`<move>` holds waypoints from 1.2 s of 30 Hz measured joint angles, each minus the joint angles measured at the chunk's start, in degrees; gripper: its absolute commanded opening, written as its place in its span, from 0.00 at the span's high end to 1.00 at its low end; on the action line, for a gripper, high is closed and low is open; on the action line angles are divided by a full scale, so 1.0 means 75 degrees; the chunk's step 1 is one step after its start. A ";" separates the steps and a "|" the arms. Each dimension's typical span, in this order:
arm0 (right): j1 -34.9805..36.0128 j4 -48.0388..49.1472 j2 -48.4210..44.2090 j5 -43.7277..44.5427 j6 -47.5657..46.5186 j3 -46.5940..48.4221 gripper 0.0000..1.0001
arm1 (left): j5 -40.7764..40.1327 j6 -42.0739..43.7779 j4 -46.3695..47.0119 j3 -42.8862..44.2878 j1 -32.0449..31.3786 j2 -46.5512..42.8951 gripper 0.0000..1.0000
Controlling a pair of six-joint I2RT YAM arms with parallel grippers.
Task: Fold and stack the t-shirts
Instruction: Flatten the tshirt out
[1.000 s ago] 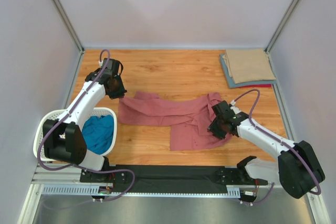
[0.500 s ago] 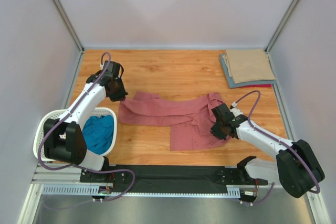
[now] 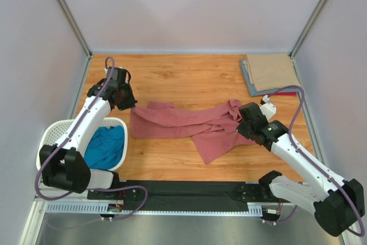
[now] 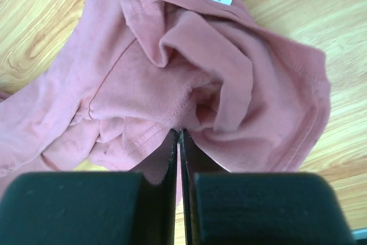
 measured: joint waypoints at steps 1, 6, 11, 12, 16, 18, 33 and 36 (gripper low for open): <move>0.0000 -0.0070 -0.0044 0.0035 -0.0052 0.0050 1.00 | 0.0006 0.0003 -0.0006 0.0003 0.0000 -0.0076 1.00; 0.0000 -0.0163 0.0032 -0.0017 -0.0207 -0.0128 0.89 | 0.0012 0.0023 -0.0029 0.0012 0.0000 -0.0149 1.00; 0.0000 -0.0216 0.0466 -0.0175 -0.0370 -0.0431 0.75 | 0.0035 0.0029 -0.0023 0.0009 0.0000 -0.0137 1.00; 0.0000 -0.0236 0.0536 -0.0163 -0.0408 -0.0431 0.74 | 0.0035 0.0035 -0.0017 -0.0003 0.0000 -0.0134 1.00; -0.0003 -0.0527 0.0580 0.0032 -0.0551 -0.0425 0.67 | 0.0032 0.0090 -0.0023 -0.0012 0.0000 -0.0082 1.00; -0.0032 -0.0778 0.0571 0.0172 -0.0557 -0.0425 0.65 | 0.0029 0.0122 -0.0023 -0.0012 0.0000 -0.0047 1.00; -0.0469 -0.1396 0.0321 0.0600 -0.0551 -0.0737 0.60 | 0.0035 0.0204 -0.0017 -0.0012 0.0000 0.0163 1.00; -0.0469 -0.1396 0.0414 0.0606 -0.0525 -0.0752 0.58 | 0.0035 0.0204 -0.0015 -0.0012 0.0000 0.0163 1.00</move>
